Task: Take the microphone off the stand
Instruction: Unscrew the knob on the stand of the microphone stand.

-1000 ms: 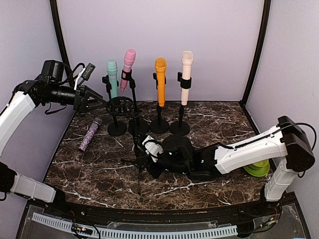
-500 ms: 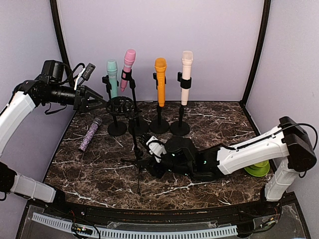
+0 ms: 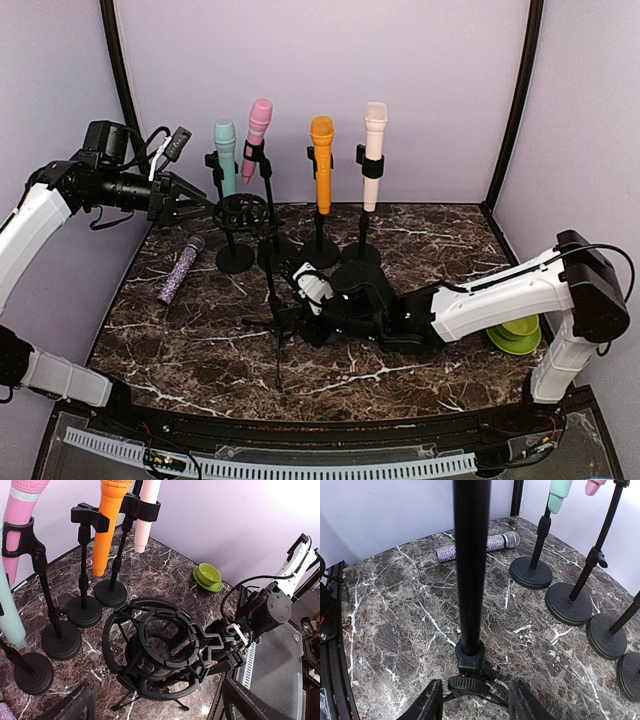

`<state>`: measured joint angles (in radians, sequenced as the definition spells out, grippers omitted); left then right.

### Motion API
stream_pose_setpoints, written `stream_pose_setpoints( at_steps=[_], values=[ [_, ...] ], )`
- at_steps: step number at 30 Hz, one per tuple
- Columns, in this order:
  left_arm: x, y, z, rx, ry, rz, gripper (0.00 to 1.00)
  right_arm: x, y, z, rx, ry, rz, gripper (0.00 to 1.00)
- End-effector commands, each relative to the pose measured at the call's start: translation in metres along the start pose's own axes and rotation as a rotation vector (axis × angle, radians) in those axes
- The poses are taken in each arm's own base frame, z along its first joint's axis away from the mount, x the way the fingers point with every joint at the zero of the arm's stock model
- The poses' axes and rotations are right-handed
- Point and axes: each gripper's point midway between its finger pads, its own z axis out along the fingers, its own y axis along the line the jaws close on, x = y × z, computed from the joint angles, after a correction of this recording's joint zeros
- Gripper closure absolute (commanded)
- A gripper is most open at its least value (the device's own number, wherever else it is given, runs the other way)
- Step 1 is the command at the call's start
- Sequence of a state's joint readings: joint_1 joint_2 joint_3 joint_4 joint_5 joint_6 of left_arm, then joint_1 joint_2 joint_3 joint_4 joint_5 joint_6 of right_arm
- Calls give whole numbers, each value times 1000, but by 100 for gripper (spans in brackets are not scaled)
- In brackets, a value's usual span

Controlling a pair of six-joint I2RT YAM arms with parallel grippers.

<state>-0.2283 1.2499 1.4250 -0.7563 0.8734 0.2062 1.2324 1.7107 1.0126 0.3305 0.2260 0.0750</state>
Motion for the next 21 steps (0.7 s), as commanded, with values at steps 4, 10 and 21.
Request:
stream_pose_setpoints(
  at_steps=[4, 10, 21],
  values=[
    [-8, -7, -4, 9, -16, 37, 10, -12, 4, 11, -28, -29, 1, 57],
    [-9, -7, -4, 8, -18, 41, 10, -10, 5, 14, -29, -20, -2, 66],
    [-7, -6, -3, 15, -17, 39, 10, -16, 9, 13, -52, -30, 25, 89]
  ],
)
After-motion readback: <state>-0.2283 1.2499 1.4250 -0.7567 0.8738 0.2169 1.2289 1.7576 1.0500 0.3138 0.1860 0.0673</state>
